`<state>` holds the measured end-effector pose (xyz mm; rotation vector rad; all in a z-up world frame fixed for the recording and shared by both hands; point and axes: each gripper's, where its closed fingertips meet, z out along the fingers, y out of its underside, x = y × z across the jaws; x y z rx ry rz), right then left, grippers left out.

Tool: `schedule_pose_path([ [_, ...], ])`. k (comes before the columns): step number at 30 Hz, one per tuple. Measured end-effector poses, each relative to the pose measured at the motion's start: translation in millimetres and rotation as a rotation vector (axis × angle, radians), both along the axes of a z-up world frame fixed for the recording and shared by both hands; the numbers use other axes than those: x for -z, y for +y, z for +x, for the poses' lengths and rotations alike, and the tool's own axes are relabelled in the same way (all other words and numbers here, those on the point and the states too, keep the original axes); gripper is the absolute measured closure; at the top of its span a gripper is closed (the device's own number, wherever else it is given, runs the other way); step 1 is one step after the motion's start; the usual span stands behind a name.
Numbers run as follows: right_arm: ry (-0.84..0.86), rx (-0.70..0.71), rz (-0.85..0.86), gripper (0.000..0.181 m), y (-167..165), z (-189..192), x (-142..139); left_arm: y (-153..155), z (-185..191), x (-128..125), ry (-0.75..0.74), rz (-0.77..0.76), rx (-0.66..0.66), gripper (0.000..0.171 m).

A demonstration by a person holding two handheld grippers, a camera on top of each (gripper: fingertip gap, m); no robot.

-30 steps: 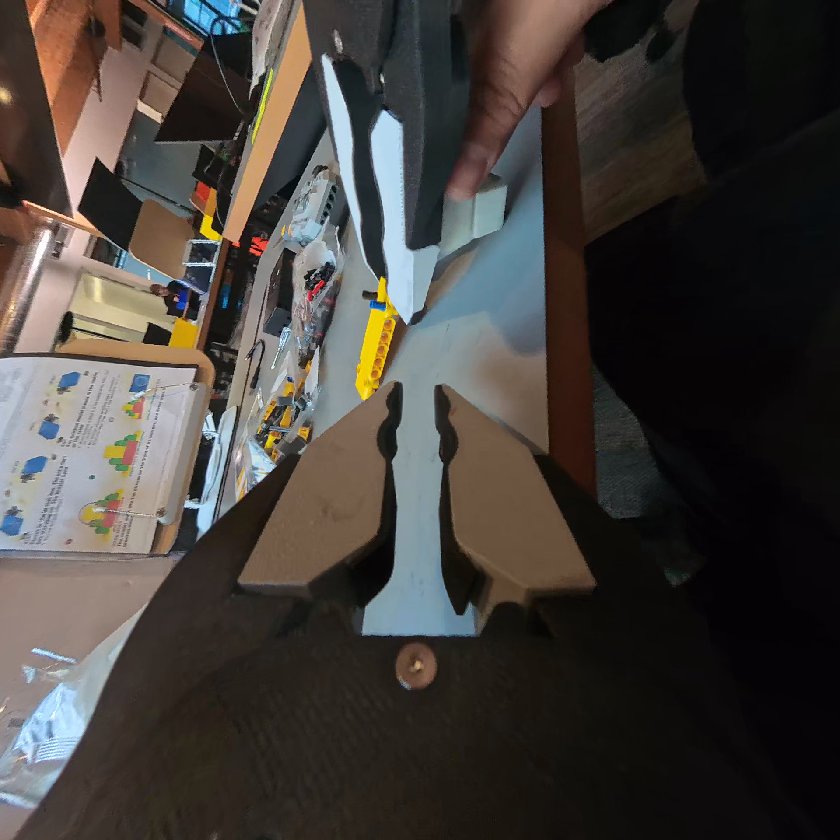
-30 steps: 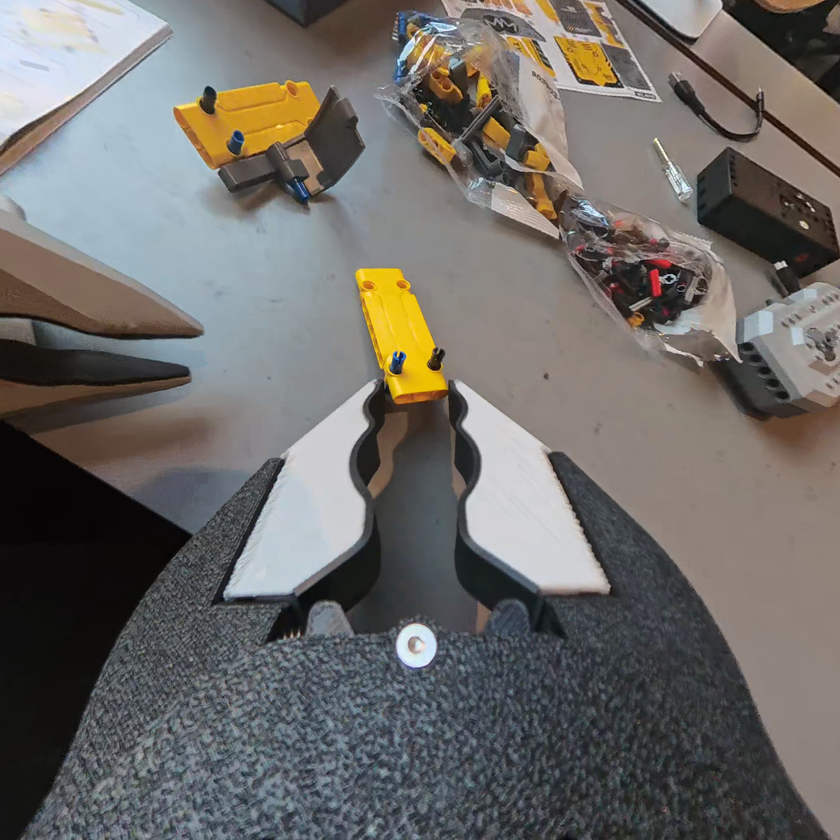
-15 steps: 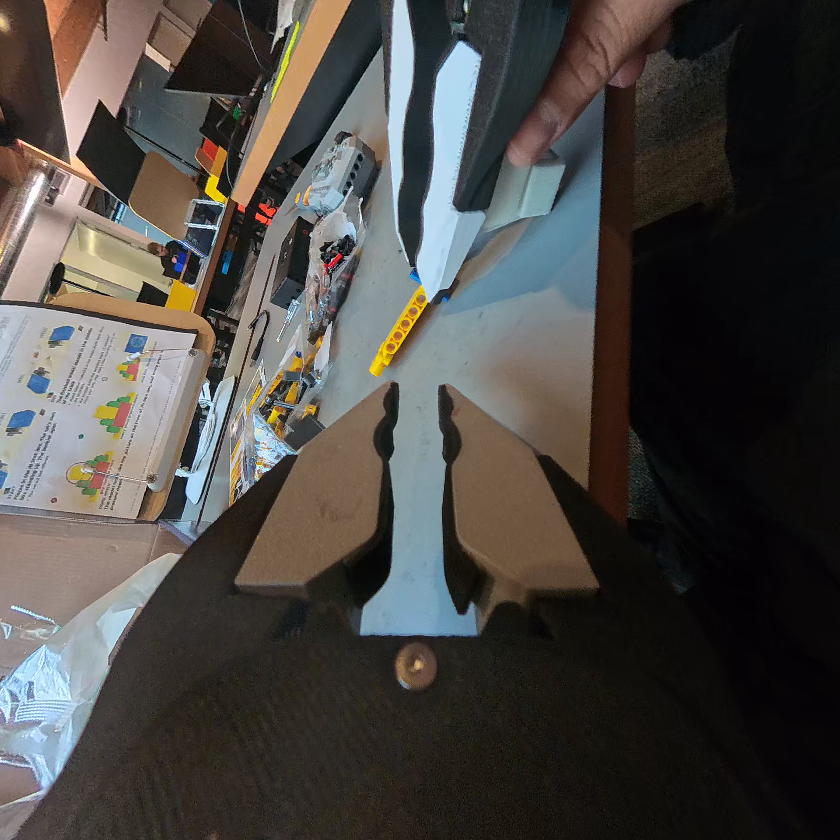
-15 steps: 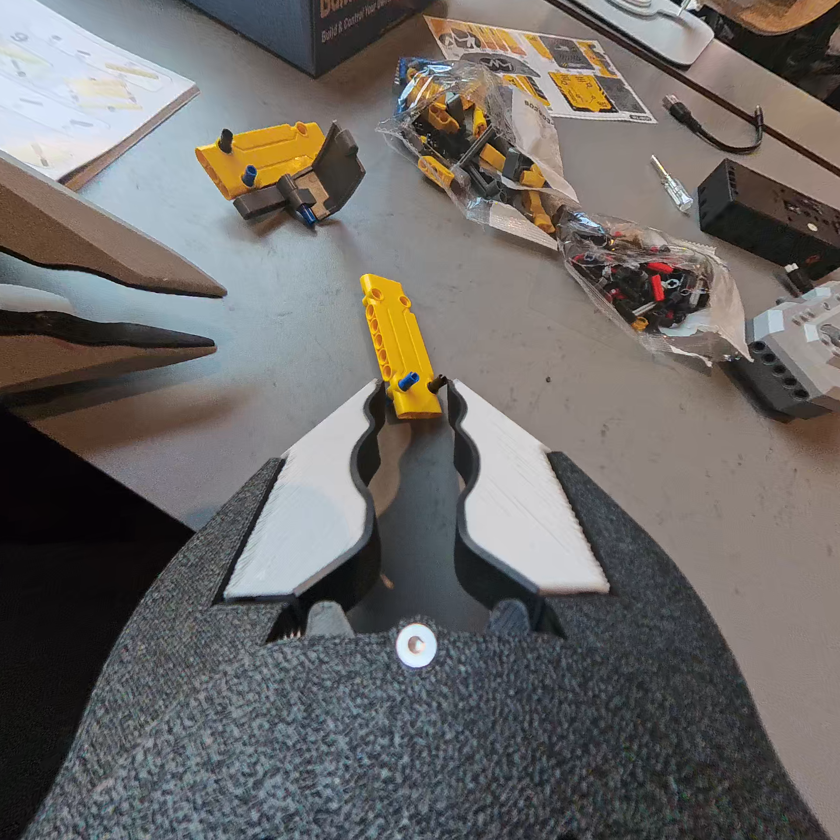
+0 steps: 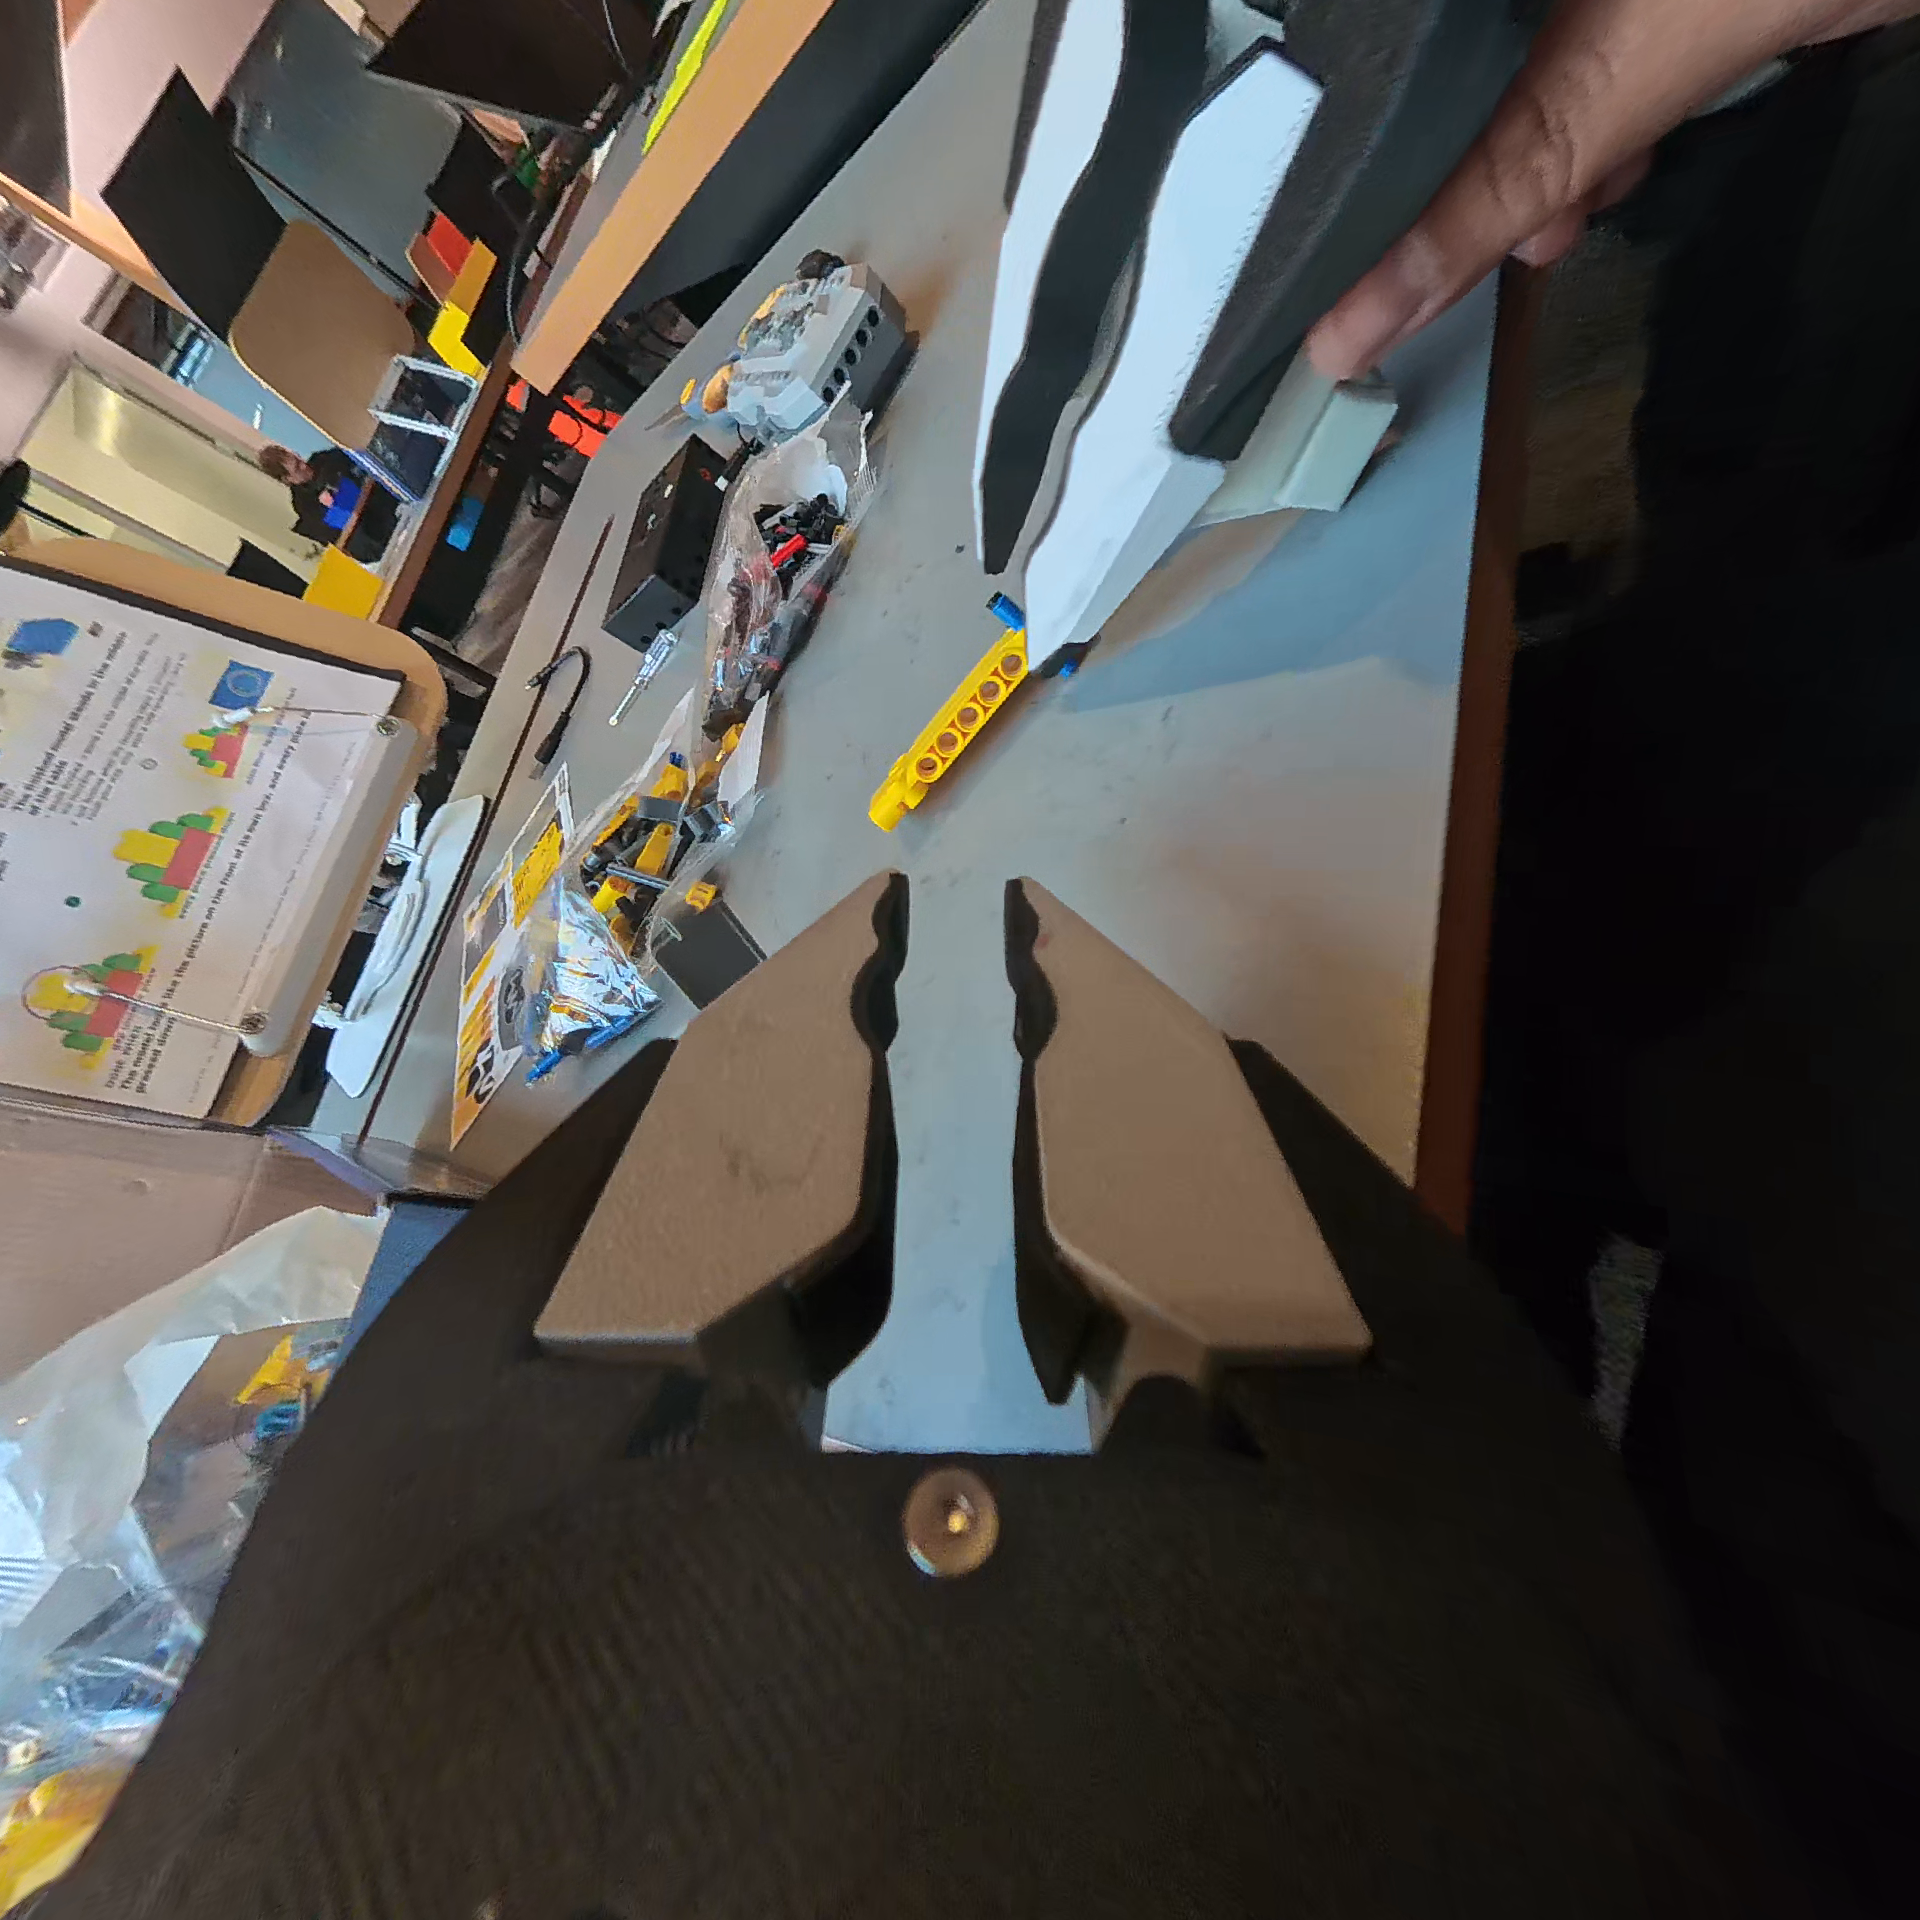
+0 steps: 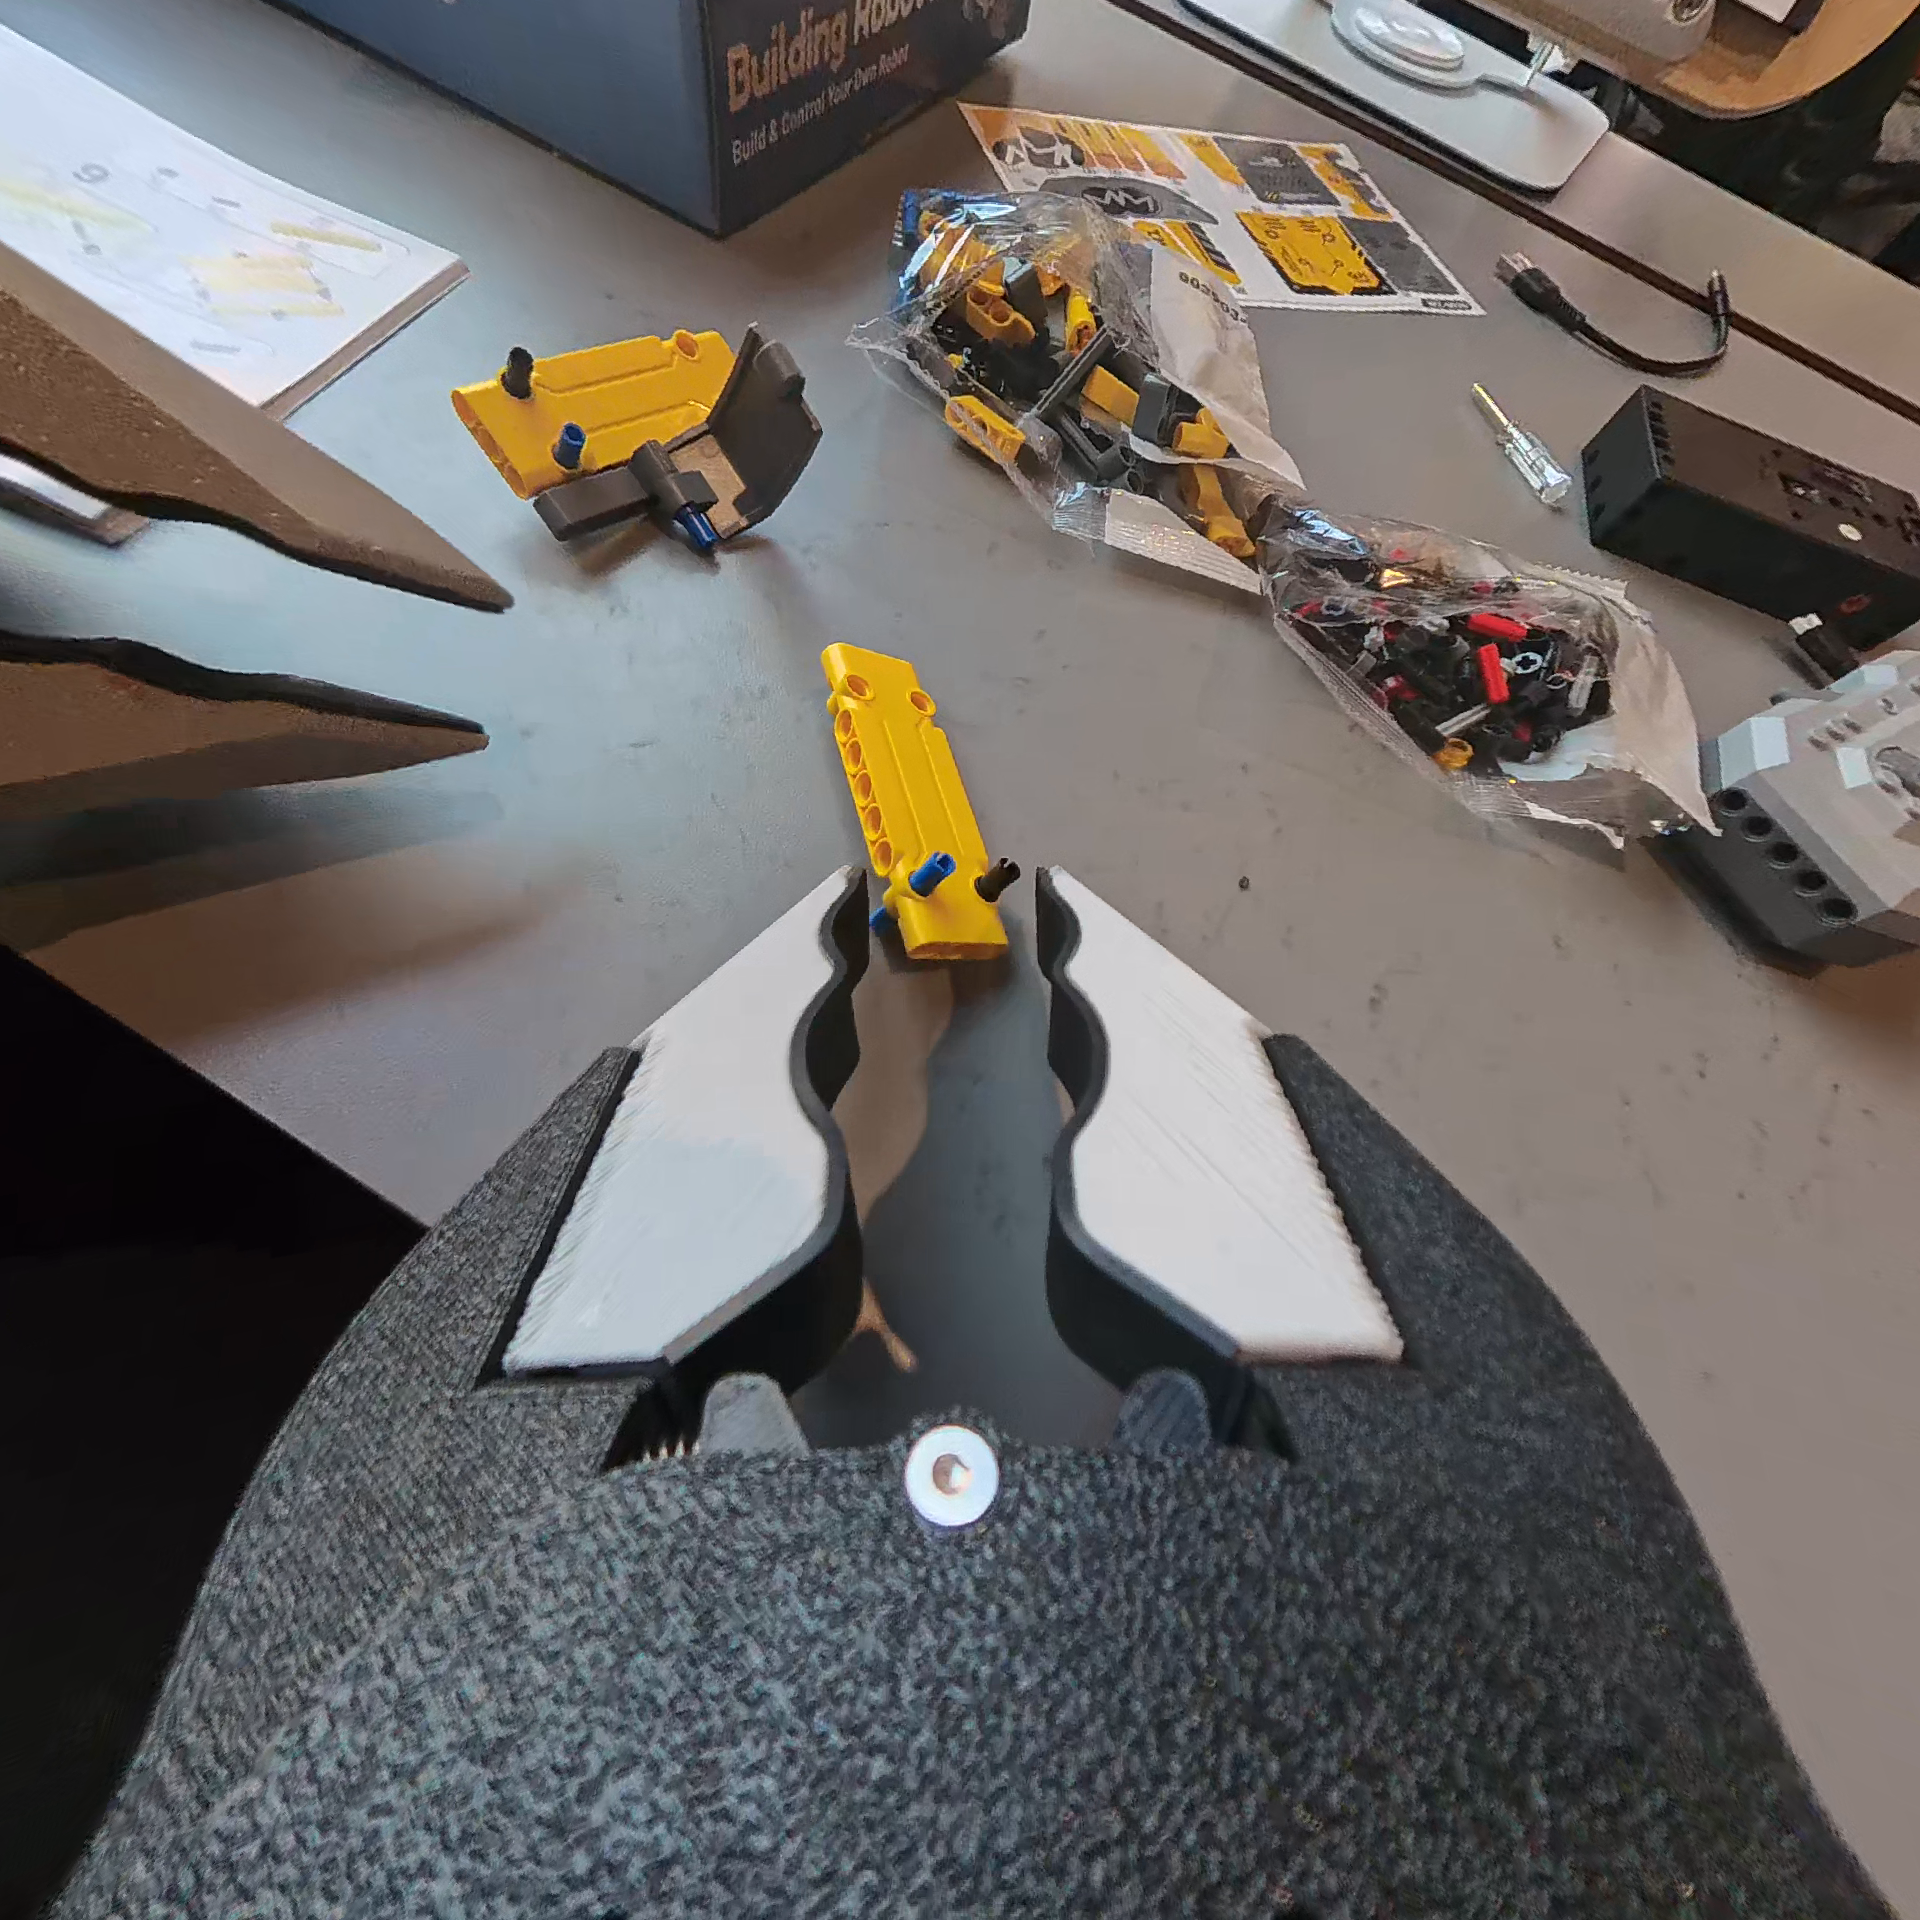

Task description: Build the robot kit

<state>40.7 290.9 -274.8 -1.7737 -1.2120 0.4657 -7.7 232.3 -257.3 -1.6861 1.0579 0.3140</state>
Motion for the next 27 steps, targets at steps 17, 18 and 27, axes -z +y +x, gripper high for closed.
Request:
schedule_pose_path([
  [17,0.031,-0.131,-0.107,0.137,-12,-1,2,7,-7,5,-0.112,-0.142,-0.028,0.156],
  [18,0.034,-0.134,-0.101,0.137,-12,-2,1,8,-7,5,-0.116,-0.142,-0.03,0.155],
  [27,0.094,-0.122,-0.086,0.135,-13,0,-15,6,-12,-1,-0.153,-0.125,-0.04,0.152],
])
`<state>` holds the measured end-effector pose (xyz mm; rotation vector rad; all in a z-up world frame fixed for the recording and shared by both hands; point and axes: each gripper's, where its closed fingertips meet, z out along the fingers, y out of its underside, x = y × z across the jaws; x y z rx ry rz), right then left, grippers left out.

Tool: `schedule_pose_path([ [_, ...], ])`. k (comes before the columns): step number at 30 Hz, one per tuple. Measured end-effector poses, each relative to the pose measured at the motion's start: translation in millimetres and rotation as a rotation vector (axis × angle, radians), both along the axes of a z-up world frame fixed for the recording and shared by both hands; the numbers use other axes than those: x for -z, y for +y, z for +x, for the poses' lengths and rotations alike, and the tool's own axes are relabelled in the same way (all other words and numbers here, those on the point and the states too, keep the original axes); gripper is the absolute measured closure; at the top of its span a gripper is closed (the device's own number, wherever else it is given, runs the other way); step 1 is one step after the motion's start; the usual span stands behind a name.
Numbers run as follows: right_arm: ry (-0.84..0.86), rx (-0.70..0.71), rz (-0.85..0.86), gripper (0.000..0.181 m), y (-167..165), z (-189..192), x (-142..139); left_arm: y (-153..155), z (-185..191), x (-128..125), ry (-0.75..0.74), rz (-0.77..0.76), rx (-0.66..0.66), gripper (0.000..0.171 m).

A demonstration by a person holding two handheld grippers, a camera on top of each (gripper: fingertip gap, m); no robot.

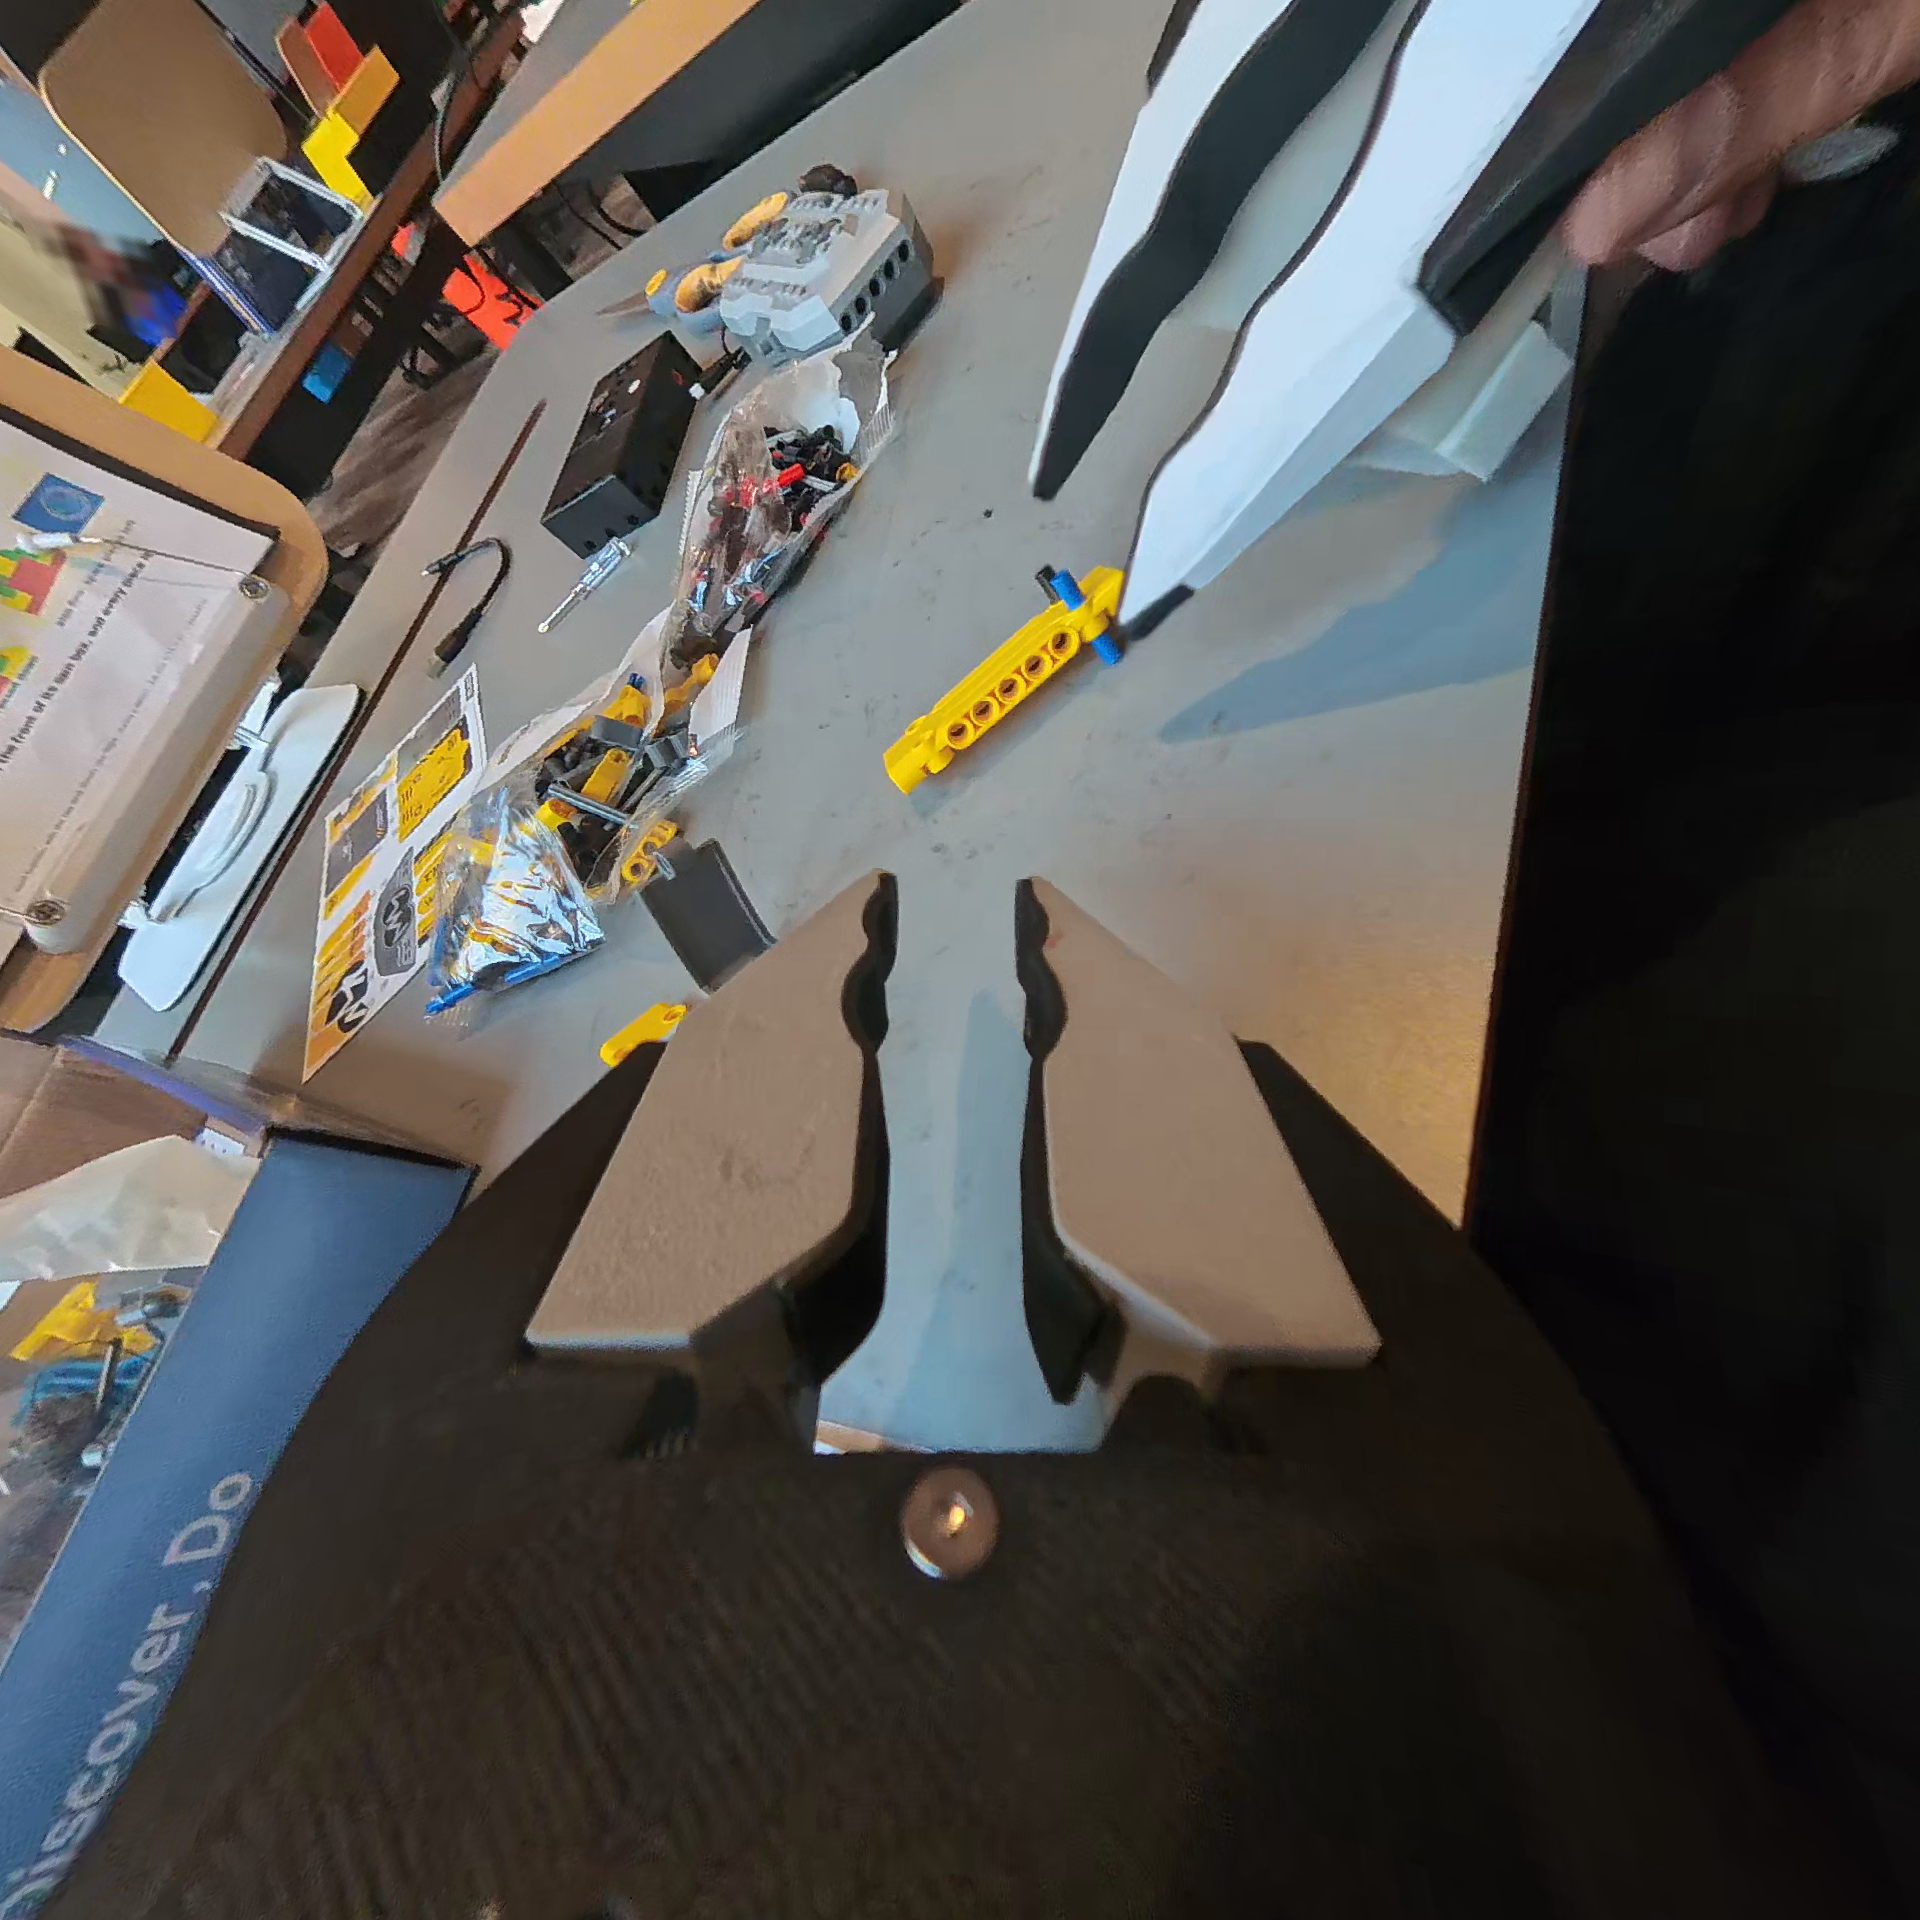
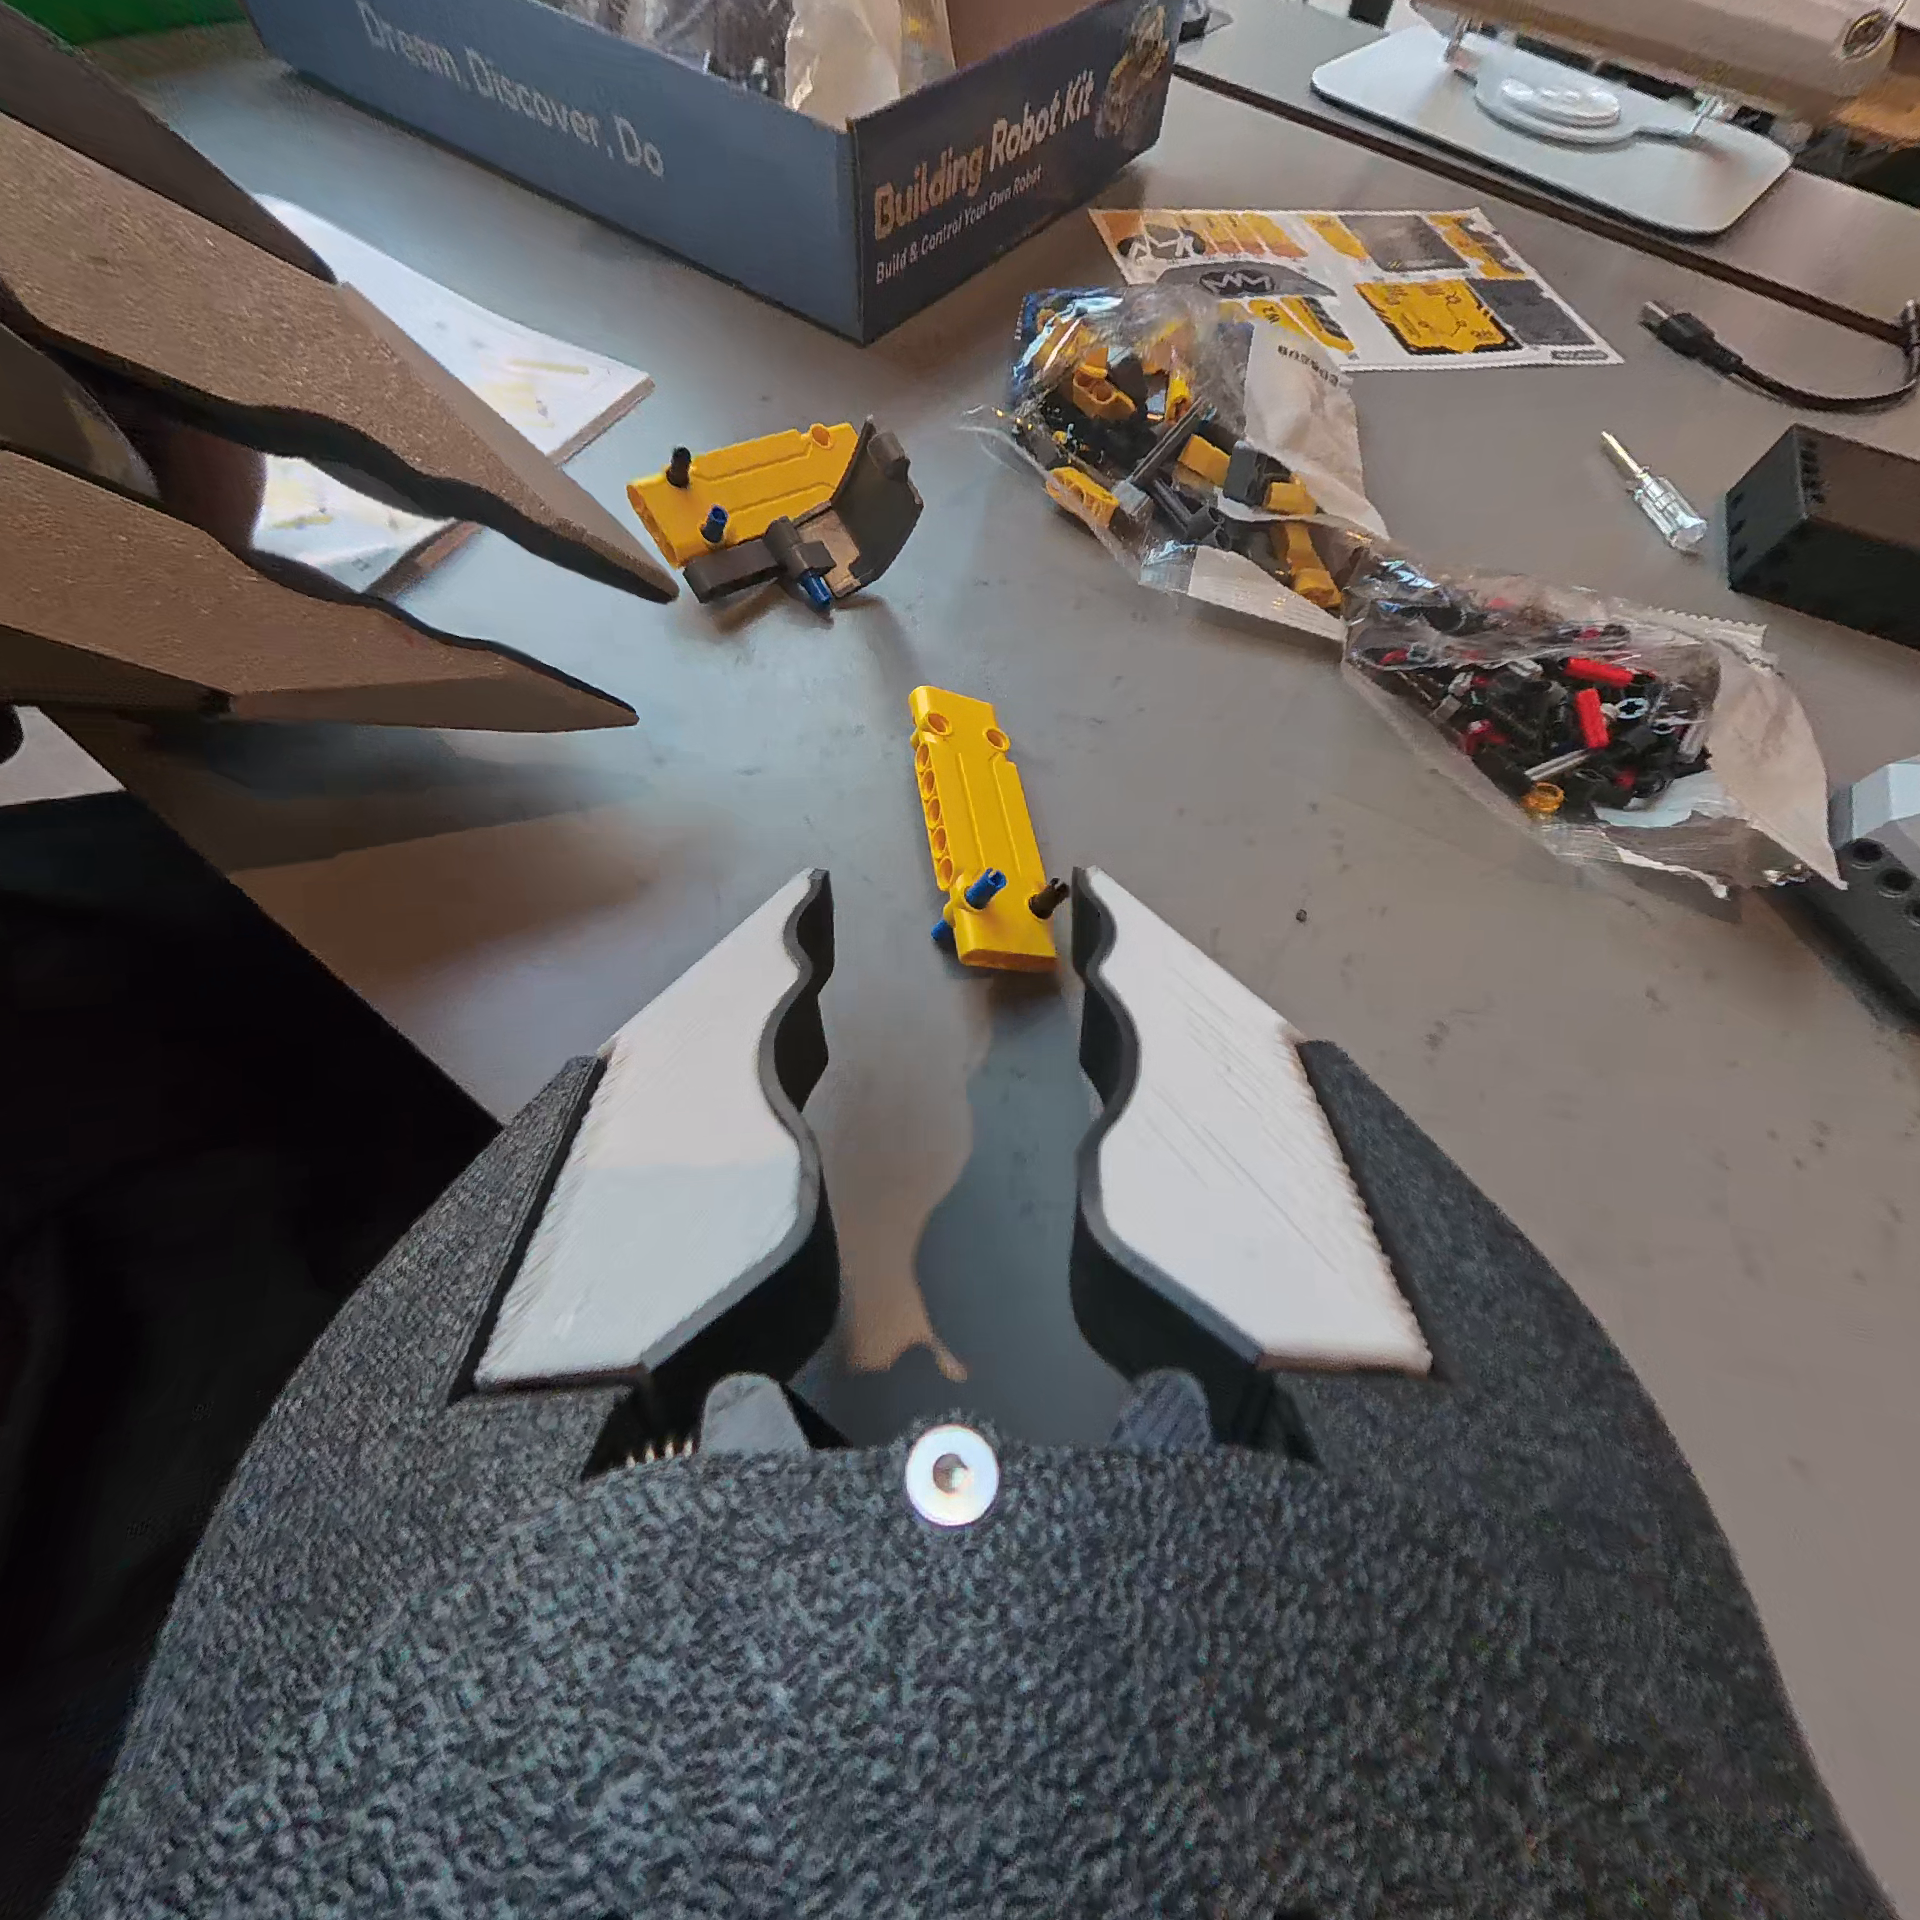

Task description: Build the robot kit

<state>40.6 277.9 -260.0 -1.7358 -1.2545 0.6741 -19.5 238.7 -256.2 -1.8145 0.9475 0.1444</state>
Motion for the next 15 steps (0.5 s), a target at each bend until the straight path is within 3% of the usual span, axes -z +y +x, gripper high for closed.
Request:
schedule_pose_path([
  [15,0.229,0.049,-0.041,0.136,22,6,-33,-1,-1,-1,-0.035,-0.02,0.008,0.151],
])
